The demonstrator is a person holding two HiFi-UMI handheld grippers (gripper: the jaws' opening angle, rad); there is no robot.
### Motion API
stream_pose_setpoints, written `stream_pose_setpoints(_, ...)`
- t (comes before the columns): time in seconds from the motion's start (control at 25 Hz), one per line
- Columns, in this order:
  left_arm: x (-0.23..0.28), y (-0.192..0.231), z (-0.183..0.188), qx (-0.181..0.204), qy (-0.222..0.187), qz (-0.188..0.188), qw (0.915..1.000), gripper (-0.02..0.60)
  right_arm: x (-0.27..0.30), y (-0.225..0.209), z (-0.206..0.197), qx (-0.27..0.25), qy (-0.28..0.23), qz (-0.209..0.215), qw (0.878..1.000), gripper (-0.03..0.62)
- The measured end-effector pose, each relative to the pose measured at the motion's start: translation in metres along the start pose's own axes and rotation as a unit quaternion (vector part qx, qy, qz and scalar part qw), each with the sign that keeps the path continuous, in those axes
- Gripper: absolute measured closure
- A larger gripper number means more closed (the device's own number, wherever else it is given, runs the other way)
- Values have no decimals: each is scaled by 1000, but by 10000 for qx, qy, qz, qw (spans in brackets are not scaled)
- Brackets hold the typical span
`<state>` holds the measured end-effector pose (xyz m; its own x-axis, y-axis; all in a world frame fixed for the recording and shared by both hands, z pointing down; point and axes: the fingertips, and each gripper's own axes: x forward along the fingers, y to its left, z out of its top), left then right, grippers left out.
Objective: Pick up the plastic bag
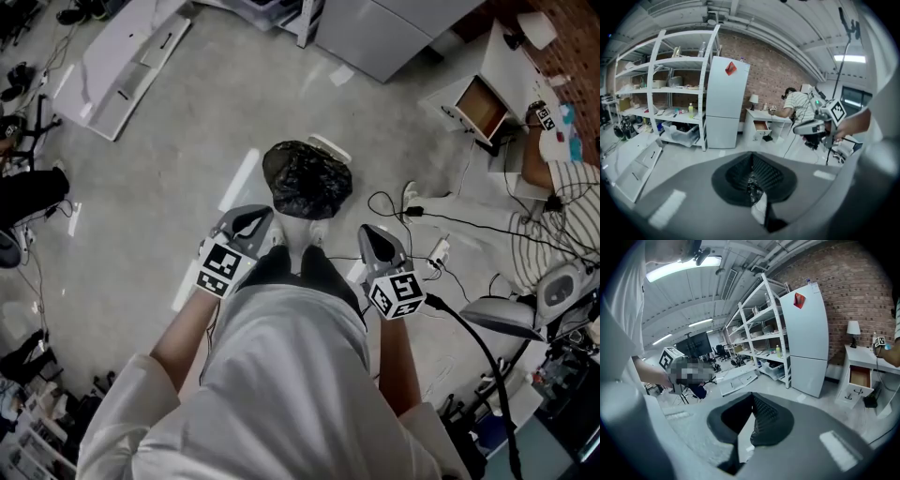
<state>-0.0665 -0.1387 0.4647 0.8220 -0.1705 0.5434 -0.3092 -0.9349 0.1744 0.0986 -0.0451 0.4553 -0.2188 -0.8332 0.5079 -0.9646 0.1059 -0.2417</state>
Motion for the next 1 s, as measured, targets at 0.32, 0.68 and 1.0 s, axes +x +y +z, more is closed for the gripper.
stream_pose_setpoints(0.32, 55, 11, -23, -36, 206, 242, 9995, 578, 34, -46, -38, -55, 355, 312, 9989, 592)
stream_pose_setpoints(0.68, 137, 34, -99, 12, 647, 282, 9975, 578, 87, -103, -128, -12, 1064, 504, 9930, 592)
stream_pose_setpoints(1.0, 209, 70, -188, -187, 939, 221, 9952, 577, 151, -152, -210, 220, 1435, 362, 9887, 546)
